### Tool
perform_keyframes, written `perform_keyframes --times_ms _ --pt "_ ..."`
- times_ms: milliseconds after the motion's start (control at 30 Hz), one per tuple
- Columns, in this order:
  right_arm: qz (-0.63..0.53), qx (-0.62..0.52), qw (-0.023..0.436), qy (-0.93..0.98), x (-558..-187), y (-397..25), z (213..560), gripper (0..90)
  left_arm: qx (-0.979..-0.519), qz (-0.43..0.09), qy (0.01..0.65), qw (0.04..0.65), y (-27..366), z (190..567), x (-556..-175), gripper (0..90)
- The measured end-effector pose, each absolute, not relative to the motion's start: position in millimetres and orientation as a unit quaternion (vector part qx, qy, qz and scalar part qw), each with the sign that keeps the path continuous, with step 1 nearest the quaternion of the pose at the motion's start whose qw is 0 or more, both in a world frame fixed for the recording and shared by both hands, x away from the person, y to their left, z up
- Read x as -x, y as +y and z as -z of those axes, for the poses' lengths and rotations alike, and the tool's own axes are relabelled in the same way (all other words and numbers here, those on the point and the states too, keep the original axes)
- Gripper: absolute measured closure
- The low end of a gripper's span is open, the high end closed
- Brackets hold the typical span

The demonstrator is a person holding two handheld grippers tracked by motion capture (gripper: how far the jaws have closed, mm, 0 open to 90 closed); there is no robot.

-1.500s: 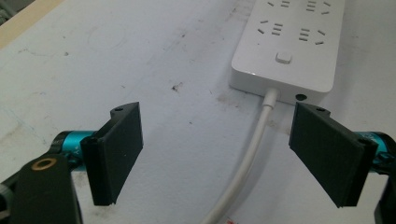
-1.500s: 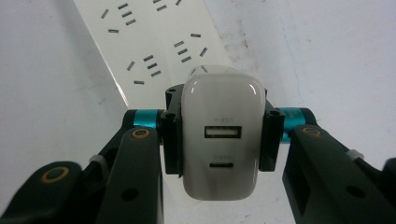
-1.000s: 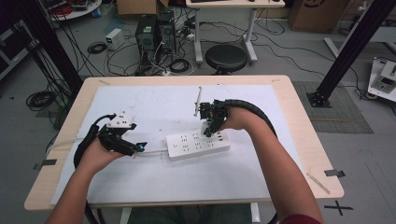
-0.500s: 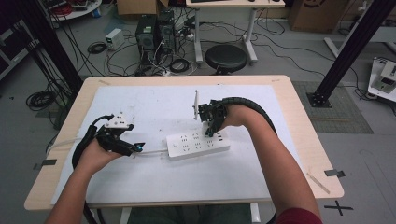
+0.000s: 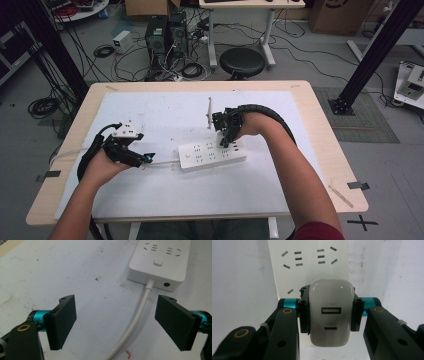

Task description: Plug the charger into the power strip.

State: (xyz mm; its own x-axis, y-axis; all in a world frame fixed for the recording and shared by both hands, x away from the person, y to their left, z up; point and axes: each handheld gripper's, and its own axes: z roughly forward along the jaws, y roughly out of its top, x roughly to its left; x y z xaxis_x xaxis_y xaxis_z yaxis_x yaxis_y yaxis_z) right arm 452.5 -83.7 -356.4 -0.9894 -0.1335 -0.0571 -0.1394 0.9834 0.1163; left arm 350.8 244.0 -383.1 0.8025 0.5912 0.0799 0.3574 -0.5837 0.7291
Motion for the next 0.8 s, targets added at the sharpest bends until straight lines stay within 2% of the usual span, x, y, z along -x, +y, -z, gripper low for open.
perform_keyframes --times_ms 333,800 --pt "-0.042 0.082 0.040 0.995 -447.9 -76.1 366.5 63.5 -0.875 -0.160 0.270 0.370 241.3 383.9 -351.1 17.6" --pt "-0.065 0.077 0.017 0.995 -455.0 -81.0 370.7 63.7 -0.881 -0.155 0.264 0.362 232.9 386.7 -355.3 17.6"
